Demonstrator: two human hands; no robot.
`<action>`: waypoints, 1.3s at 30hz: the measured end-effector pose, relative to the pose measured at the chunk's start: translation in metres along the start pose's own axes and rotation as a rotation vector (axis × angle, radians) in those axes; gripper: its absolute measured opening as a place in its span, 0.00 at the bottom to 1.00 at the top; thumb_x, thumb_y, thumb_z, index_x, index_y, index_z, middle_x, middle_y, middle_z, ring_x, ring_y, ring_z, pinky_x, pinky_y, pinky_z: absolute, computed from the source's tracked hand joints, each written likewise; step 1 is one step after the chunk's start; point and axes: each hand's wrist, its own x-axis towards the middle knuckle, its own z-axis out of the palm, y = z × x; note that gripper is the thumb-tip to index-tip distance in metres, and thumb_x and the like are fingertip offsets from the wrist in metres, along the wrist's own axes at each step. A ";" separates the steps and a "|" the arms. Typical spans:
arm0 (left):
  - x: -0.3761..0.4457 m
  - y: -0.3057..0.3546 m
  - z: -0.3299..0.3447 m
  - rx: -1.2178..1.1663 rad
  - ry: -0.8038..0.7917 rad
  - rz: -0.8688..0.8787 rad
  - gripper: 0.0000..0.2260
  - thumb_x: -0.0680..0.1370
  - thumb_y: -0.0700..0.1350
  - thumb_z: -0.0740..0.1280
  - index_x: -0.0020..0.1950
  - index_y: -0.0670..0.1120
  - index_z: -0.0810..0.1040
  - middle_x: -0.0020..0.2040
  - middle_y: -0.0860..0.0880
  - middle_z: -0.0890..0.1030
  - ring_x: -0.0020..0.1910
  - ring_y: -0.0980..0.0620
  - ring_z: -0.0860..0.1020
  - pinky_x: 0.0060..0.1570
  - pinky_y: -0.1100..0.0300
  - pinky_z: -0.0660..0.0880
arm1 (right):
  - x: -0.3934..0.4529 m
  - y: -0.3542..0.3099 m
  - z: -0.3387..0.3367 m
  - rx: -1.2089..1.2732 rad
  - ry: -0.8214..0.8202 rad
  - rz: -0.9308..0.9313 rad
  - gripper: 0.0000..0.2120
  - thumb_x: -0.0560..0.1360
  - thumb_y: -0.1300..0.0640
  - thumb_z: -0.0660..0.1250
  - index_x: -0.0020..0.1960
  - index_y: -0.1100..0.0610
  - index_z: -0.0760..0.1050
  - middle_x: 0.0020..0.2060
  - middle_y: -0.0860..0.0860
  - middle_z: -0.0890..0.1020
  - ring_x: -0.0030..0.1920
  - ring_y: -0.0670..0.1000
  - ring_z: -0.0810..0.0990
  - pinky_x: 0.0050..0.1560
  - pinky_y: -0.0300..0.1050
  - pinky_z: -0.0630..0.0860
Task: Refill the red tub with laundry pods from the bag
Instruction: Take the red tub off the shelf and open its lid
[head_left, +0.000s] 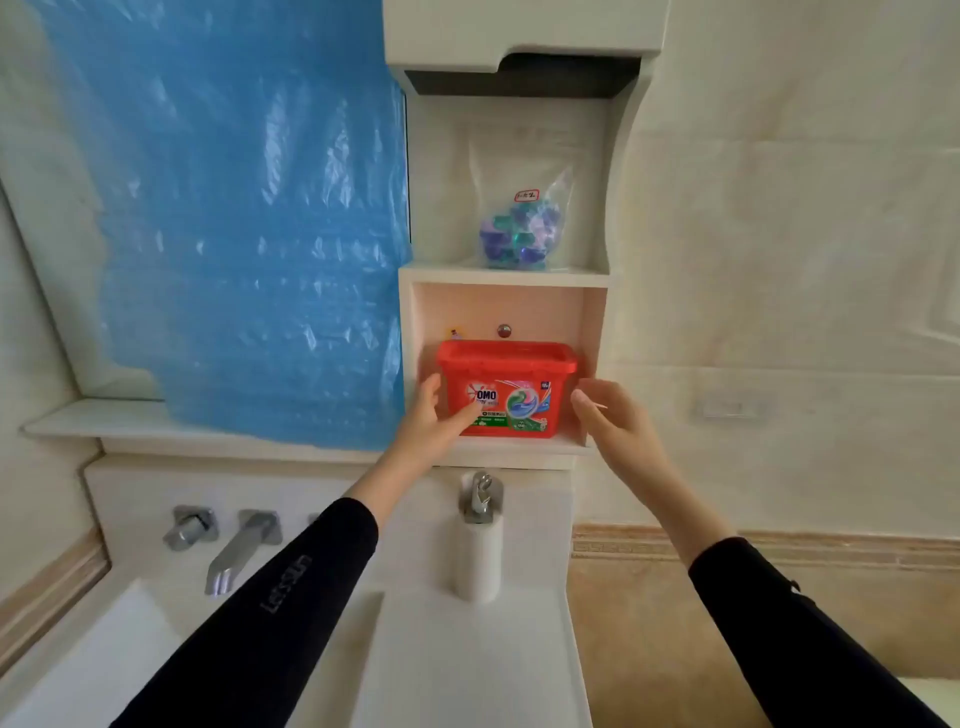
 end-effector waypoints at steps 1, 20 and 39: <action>0.003 0.002 0.003 -0.029 -0.008 -0.004 0.40 0.73 0.55 0.71 0.77 0.45 0.53 0.77 0.47 0.59 0.75 0.48 0.60 0.72 0.51 0.59 | 0.001 0.001 0.002 -0.007 -0.011 0.015 0.12 0.80 0.52 0.65 0.60 0.56 0.75 0.52 0.48 0.82 0.49 0.38 0.81 0.40 0.29 0.76; 0.033 -0.007 0.024 -0.049 0.108 0.061 0.26 0.65 0.49 0.79 0.59 0.46 0.74 0.54 0.47 0.82 0.53 0.50 0.81 0.53 0.51 0.79 | -0.001 0.016 0.008 0.045 0.000 0.115 0.04 0.81 0.56 0.62 0.54 0.53 0.74 0.51 0.52 0.82 0.52 0.50 0.81 0.50 0.41 0.76; -0.039 0.040 -0.020 -0.249 -0.023 0.021 0.23 0.61 0.55 0.77 0.53 0.53 0.76 0.50 0.52 0.83 0.51 0.53 0.82 0.44 0.60 0.79 | -0.013 -0.009 -0.002 0.160 0.039 0.143 0.39 0.70 0.32 0.61 0.70 0.58 0.66 0.63 0.54 0.77 0.62 0.51 0.79 0.63 0.53 0.76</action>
